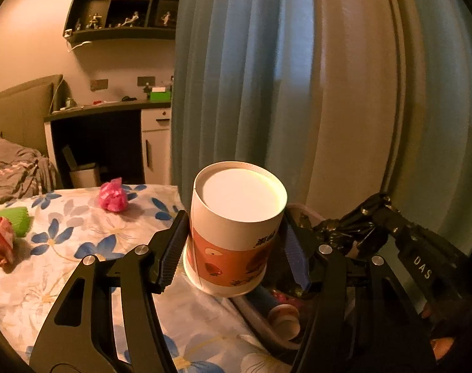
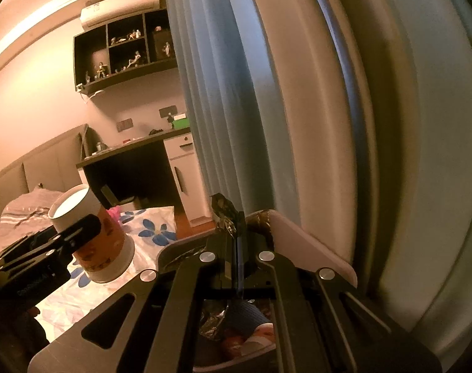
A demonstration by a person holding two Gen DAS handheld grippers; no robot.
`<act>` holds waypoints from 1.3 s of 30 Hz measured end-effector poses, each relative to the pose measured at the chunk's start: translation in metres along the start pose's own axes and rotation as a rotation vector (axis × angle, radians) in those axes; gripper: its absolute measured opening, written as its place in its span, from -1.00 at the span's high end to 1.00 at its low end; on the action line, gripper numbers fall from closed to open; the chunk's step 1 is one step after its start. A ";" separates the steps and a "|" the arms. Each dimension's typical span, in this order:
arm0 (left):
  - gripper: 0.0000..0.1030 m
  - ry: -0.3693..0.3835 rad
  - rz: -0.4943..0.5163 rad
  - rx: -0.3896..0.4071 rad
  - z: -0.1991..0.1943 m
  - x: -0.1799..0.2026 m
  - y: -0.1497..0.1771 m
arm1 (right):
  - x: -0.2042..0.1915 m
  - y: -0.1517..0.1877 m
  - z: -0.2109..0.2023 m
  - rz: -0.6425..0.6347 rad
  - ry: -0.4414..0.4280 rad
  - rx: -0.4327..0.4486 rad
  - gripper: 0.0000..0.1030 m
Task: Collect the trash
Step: 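Lower the black bag into the bin and open the right tool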
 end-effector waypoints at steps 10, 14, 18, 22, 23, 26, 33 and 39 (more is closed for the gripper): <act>-0.13 0.027 -0.004 -0.019 0.012 0.007 0.006 | 0.002 0.003 0.014 0.000 0.003 -0.039 0.98; -0.13 0.033 -0.005 -0.027 0.016 0.007 0.007 | 0.001 0.002 0.022 0.002 0.005 -0.053 0.98; -0.13 0.042 -0.012 -0.035 0.019 0.009 0.011 | -0.002 0.004 0.026 0.000 0.005 -0.068 0.98; -0.13 0.046 -0.014 -0.041 0.023 0.010 0.012 | -0.004 0.005 0.030 0.000 0.003 -0.076 0.98; -0.13 0.047 -0.014 -0.042 0.023 0.010 0.012 | -0.003 0.005 0.031 0.000 0.002 -0.078 0.98; -0.13 0.053 -0.018 -0.045 0.025 0.010 0.013 | -0.004 0.005 0.034 -0.003 0.004 -0.084 0.98; -0.13 0.061 -0.018 -0.047 0.028 0.011 0.016 | -0.006 0.010 0.035 -0.007 -0.005 -0.091 0.97; -0.14 0.067 -0.021 -0.049 0.030 0.011 0.018 | -0.003 0.012 0.040 -0.003 -0.030 -0.100 0.97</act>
Point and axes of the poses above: each gripper's, at about its wrist camera, not at the fingertips, and z roughly the way its jaws point, x to its right, y to its underside, the point moved 2 cm from there along z, roughly the way its jaws point, and after that the axes turned 3 degrees about y, right-handed, at the moved point
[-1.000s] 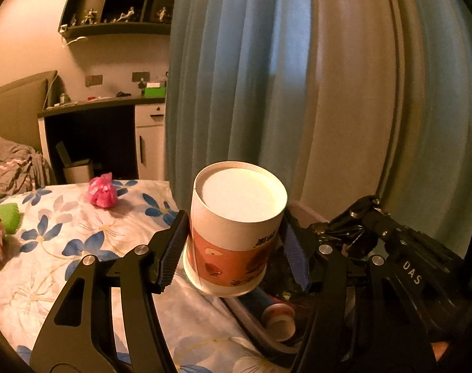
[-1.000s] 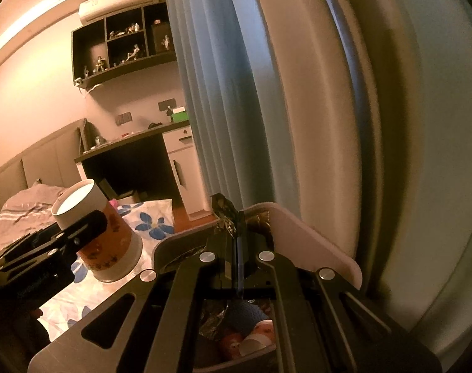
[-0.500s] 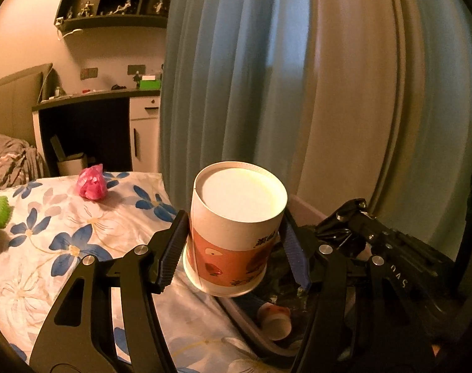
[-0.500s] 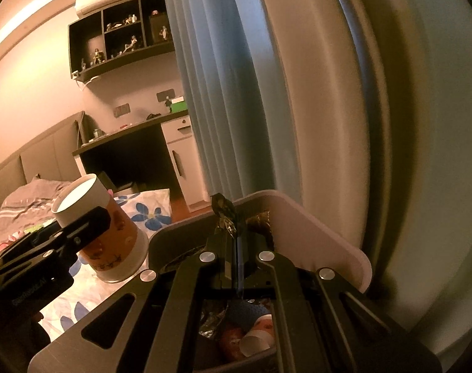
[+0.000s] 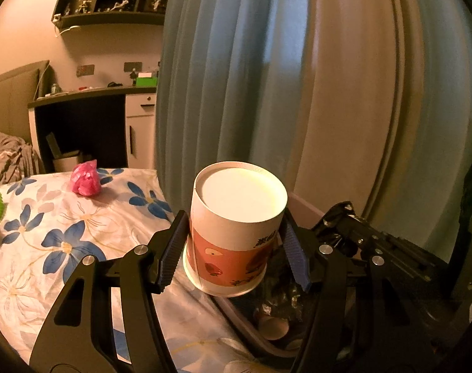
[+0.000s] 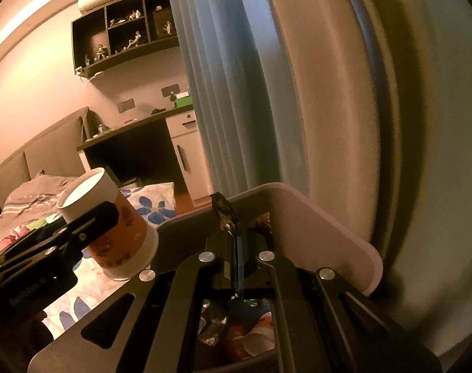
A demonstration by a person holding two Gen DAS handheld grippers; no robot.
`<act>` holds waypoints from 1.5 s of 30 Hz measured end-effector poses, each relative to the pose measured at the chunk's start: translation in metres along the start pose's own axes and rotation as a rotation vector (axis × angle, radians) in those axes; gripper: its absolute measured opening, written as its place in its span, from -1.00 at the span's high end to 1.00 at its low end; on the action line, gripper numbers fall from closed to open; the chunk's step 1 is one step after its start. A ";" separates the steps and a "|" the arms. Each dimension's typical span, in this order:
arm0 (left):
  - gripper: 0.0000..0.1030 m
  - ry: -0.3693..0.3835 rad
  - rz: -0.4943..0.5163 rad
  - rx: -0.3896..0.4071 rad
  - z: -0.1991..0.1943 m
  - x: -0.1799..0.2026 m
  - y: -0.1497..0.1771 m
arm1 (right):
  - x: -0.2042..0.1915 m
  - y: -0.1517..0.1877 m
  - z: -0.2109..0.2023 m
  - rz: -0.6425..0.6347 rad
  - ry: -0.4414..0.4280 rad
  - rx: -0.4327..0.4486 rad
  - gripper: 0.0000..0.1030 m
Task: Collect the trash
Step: 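Lower the black bag into the bin and open the right tool, then open the left tool to drop the white-orange cup into the bin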
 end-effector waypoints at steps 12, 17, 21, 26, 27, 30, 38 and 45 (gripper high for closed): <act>-0.14 0.049 0.004 -0.025 0.011 0.008 0.009 | 0.022 0.003 -0.011 0.078 0.042 0.022 0.09; -0.15 0.090 0.037 -0.054 0.021 0.022 0.019 | 0.030 0.005 -0.025 0.098 0.080 0.067 -0.11; -0.16 0.116 0.051 -0.087 0.032 0.032 0.028 | 0.034 0.006 -0.035 0.112 0.092 0.083 -0.14; -0.34 0.151 0.052 -0.102 0.038 0.040 0.035 | 0.037 0.008 -0.043 0.108 0.104 0.100 -0.14; -0.40 0.158 0.047 -0.101 0.038 0.041 0.035 | 0.037 0.008 -0.044 0.108 0.106 0.103 -0.14; -0.69 0.173 0.035 -0.082 0.036 0.042 0.036 | 0.037 0.008 -0.045 0.109 0.102 0.106 -0.15; -0.86 0.096 -0.029 -0.063 0.013 0.016 0.037 | 0.031 0.010 -0.054 0.092 0.092 0.135 -0.19; -0.86 -0.112 -0.094 -0.033 -0.031 -0.035 0.041 | 0.017 0.017 -0.054 0.069 0.052 0.128 -0.24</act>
Point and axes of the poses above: each gripper's, at about its wrist camera, not at the fingertips, and z roughly the way its jaws point, x to its right, y to its underside, the point moved 2 cm from there along z, roughly the way its jaws point, and after that the axes turned 3 degrees about y, right-handed, at the moved point
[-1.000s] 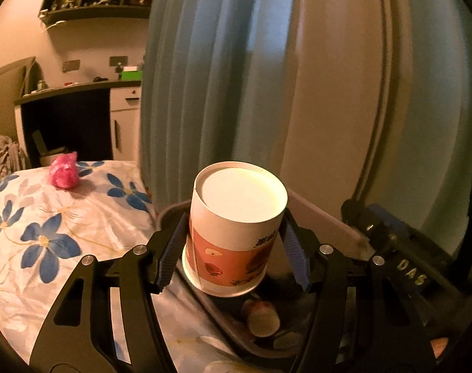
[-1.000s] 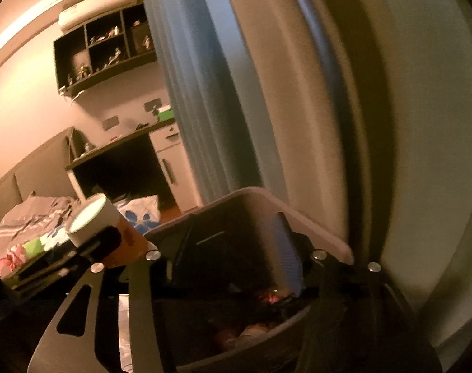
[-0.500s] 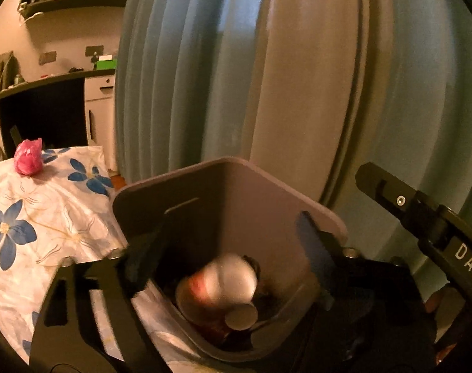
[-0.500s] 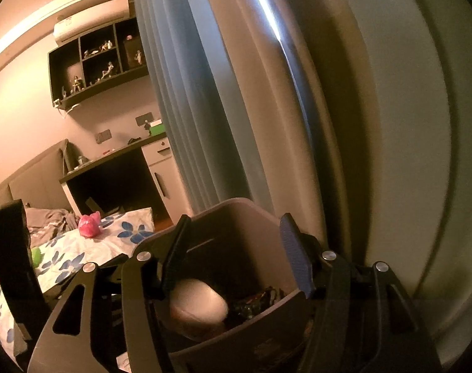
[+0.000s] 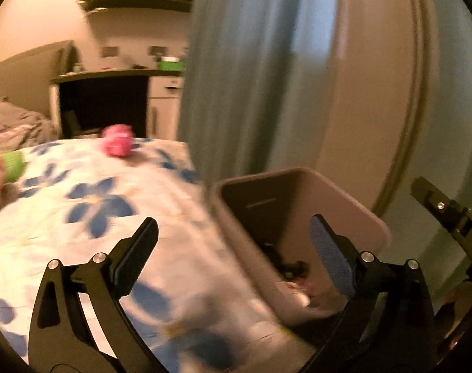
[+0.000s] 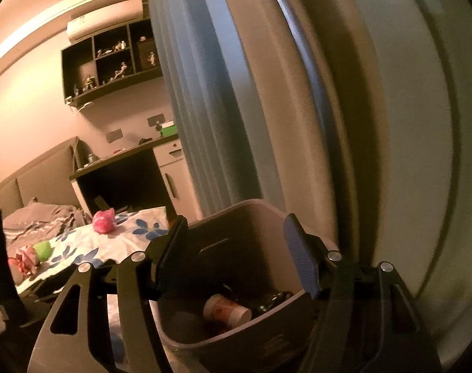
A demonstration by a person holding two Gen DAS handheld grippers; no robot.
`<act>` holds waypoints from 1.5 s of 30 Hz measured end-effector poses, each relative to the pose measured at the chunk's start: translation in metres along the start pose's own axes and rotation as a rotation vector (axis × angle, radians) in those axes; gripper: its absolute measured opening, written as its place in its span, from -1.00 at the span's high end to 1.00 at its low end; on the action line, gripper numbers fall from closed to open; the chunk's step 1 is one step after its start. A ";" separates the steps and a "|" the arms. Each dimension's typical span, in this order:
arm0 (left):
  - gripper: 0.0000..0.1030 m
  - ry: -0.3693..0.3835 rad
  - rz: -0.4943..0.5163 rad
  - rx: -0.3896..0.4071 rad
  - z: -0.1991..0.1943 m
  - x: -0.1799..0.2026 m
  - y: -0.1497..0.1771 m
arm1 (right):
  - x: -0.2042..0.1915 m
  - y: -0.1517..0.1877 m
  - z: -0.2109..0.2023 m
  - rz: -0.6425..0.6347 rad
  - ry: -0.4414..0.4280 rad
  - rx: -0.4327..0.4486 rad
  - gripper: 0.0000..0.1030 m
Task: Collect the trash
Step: 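Open the left tool to drop the white-orange cup into the bin, then move both tools back over the pink bag and red cup on the bed, then grasp the pink plastic bag with the right tool while the left tool grasps the red-white wrapper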
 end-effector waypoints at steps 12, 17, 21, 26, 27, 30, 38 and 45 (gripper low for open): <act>-0.88 -0.306 -0.118 0.097 -0.075 -0.109 -0.008 | -0.066 0.013 0.007 -0.078 -0.137 -0.037 -0.37; -0.88 -0.411 -0.142 0.133 -0.095 -0.145 -0.012 | -0.109 0.017 0.025 -0.127 -0.197 -0.068 -0.45; -0.88 -0.480 -0.183 0.161 -0.111 -0.175 -0.016 | -0.140 0.017 0.046 -0.153 -0.240 -0.087 -0.52; -0.88 -0.553 -0.238 0.198 -0.126 -0.213 -0.024 | -0.187 0.014 0.089 -0.199 -0.266 -0.103 -0.57; -0.88 -0.566 -0.251 0.205 -0.128 -0.221 -0.027 | -0.195 0.014 0.097 -0.209 -0.267 -0.102 -0.58; -0.88 -0.592 -0.276 0.224 -0.135 -0.239 -0.034 | -0.222 0.011 0.129 -0.238 -0.270 -0.117 -0.58; -0.88 -0.622 -0.284 0.213 -0.127 -0.262 -0.040 | -0.273 0.015 0.212 -0.319 -0.239 -0.192 -0.58; -0.88 -0.616 -0.279 0.202 -0.120 -0.273 -0.043 | -0.293 0.017 0.251 -0.325 -0.241 -0.281 -0.57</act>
Point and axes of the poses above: each gripper's, at about its wrist camera, not at the fingertips, and z roughly the way its jaws point, x to its right, y to its underside, the point moved 2 cm from there along z, roughly the way its jaws point, and after that the axes turned 3 degrees about y, right-handed, at the moved point
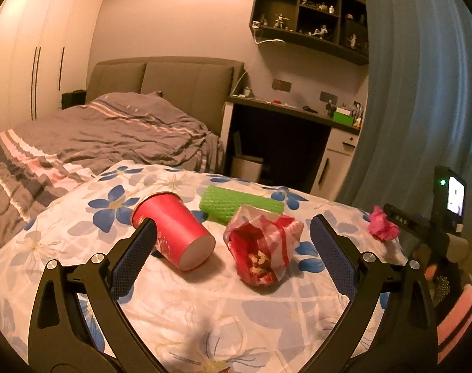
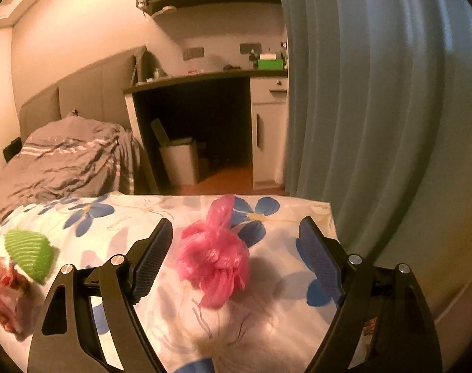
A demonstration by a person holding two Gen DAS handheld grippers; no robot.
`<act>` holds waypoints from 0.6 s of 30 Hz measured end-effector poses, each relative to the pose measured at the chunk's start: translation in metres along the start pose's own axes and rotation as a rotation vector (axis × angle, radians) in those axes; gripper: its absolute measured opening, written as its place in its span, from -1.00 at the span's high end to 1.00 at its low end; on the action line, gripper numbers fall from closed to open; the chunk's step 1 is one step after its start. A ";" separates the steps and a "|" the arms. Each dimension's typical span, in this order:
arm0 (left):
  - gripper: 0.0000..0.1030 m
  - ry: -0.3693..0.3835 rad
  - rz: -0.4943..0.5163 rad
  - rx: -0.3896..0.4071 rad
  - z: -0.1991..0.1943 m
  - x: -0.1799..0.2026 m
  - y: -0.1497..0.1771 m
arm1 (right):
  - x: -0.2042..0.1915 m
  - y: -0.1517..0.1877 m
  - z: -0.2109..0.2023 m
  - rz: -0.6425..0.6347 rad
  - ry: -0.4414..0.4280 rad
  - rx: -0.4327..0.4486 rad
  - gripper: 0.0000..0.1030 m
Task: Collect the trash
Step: 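Grasp the pink plastic bag with the right tool while the left tool grasps the red-white wrapper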
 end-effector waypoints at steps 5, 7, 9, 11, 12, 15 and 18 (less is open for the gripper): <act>-0.88 0.021 -0.002 -0.012 0.006 -0.002 -0.001 | -0.006 0.004 0.023 -0.019 -0.022 -0.108 -0.16; -0.88 0.041 0.001 -0.021 0.010 -0.001 -0.001 | -0.008 0.006 0.028 -0.031 -0.023 -0.149 0.13; -0.88 0.070 0.011 -0.034 0.014 0.003 0.001 | -0.008 0.008 0.027 -0.036 -0.033 -0.154 0.23; -0.88 0.093 0.018 -0.051 0.020 0.007 0.001 | -0.008 0.009 0.020 -0.041 -0.039 -0.142 0.30; -0.88 0.099 0.022 -0.054 0.021 0.008 0.000 | -0.008 0.010 0.017 -0.041 -0.042 -0.136 0.30; -0.88 0.133 0.027 -0.076 0.033 0.012 -0.004 | -0.006 0.011 -0.002 -0.026 -0.073 -0.108 0.30; -0.88 0.135 0.014 -0.104 0.048 0.009 -0.006 | -0.006 0.018 -0.032 -0.016 -0.110 -0.064 0.30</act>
Point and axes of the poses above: each gripper's, at about its wrist camera, not at the fingertips, and z roughly the way its jaws point, x to its right, y to its underside, the point moved 2 cm from there along z, roughly the way its jaws point, and after that the axes turned 3 degrees about y, right-handed, at the moved point
